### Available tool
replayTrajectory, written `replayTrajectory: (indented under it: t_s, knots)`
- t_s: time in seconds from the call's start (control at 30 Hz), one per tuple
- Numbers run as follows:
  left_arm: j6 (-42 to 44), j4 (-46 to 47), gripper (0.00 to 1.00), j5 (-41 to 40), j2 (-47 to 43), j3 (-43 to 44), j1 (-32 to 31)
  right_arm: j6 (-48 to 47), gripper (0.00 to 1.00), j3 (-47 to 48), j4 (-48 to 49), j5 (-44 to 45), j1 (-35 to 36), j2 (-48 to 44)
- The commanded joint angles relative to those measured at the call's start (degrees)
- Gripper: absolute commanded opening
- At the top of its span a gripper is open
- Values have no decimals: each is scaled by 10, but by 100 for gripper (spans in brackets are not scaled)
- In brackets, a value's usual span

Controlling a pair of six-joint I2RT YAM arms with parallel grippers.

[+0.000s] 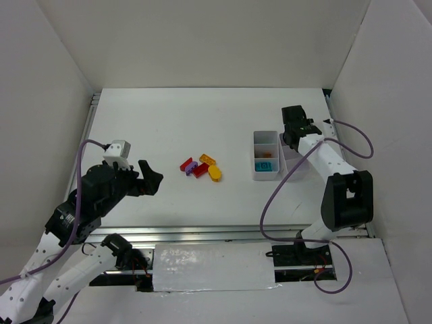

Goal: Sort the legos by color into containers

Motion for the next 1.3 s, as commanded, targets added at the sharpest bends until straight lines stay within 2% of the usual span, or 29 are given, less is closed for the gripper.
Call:
replayTrajectory:
  t_s: [0.0, 0.13, 0.33, 0.4, 0.47, 0.53, 0.6, 0.67, 0.73, 0.83, 0.97, 1.07, 1.17, 1.2, 1.27]
  knots:
    - [17, 26, 99, 8, -6, -2, 1, 15, 0, -14, 19, 6, -3, 0]
    - [17, 26, 100, 8, -5, -2, 1, 16, 0, -36, 42, -2, -3, -1]
    - [17, 27, 99, 10, -5, -2, 0, 12, 0, -20, 39, -16, -5, 30]
    - [18, 26, 100, 10, -5, -3, 0, 5, 7, -17, 39, -21, -5, 34]
    - [19, 28, 100, 11, -5, -3, 0, 6, 23, -17, 38, -26, -4, 38]
    - [19, 27, 100, 12, -4, -2, 0, 7, 23, -18, 39, -27, -4, 43]
    - [18, 26, 99, 11, -6, -3, 0, 20, 22, -14, 30, -31, -5, 49]
    - [18, 27, 100, 11, -7, -3, 0, 37, 13, -13, 19, -32, -7, 51]
    - [18, 26, 100, 10, -6, -3, 0, 63, 10, -17, 7, -35, -8, 51]
    - [18, 27, 100, 10, -6, -3, 0, 143, 2, -53, -11, -46, -9, 30]
    - [18, 28, 99, 11, -6, -2, -1, 175, 5, -112, 33, -62, -10, 2]
    - [19, 28, 99, 15, -7, -3, 0, 168, 19, -126, 53, -74, -10, -19]
    - [20, 29, 100, 17, -6, -2, 0, 159, 38, -118, 44, -73, -10, -20]
    - [20, 29, 100, 17, -7, -3, 0, 158, 52, -115, 41, -71, -9, -21]
    - [20, 29, 99, 18, -8, -4, 0, 156, 61, -111, 34, -69, -9, -24]
